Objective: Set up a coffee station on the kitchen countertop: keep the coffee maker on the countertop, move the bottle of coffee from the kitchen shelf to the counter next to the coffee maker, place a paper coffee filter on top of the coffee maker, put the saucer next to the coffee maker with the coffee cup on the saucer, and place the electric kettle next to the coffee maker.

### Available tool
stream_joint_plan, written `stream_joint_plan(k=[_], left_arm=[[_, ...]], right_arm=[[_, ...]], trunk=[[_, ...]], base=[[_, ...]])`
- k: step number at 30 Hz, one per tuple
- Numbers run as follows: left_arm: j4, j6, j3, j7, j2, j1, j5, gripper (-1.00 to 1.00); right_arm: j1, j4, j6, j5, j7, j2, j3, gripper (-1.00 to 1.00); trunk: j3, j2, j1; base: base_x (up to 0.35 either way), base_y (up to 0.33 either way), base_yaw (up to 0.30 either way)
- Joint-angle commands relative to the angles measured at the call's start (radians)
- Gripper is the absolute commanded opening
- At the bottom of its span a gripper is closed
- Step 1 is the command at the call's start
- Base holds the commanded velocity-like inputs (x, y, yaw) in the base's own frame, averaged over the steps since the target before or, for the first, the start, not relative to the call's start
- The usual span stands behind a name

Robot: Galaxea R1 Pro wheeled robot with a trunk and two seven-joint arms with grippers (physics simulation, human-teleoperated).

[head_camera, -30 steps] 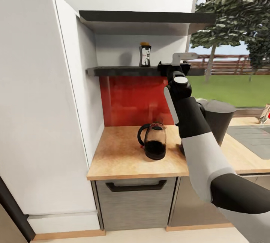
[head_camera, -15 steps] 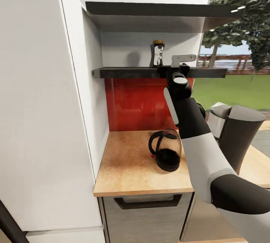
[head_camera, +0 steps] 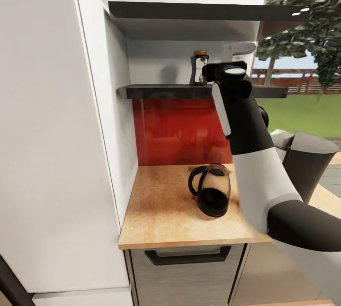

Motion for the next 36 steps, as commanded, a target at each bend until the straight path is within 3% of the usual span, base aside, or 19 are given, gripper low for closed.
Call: stream_joint_plan(k=[1,5,10,36], left_arm=[[0.002,0.008,0.008,0.004,0.0,-0.001,-0.01,1.0],[0.002,0.053,0.008,0.003,-0.002,-0.001,-0.01,1.0],[0.002,0.064,0.008,0.003,-0.001,0.0,-0.01,1.0],[0.002,0.093,0.005,0.003,-0.004,0.023,-0.012,1.0]], right_arm=[[-0.013,0.002,0.017,-0.001,0.0,0.0,0.001,1.0],[-0.032,-0.009,0.055,-0.049,0.0,0.0,0.001,1.0],[-0.035,-0.044,0.063,-0.071,-0.002,0.0,0.001,1.0],[-0.034,-0.044,0.065,-0.069,-0.002,0.0,-0.002,1.0]], trunk=[[-0.001,-0.001,0.0],[-0.001,-0.001,0.0],[-0.001,-0.001,0.0],[-0.001,-0.001,0.0]], base=[[0.0,0.0,0.0],[0.058,0.0,0.0],[0.247,0.021,0.0],[0.159,0.043,0.0]])
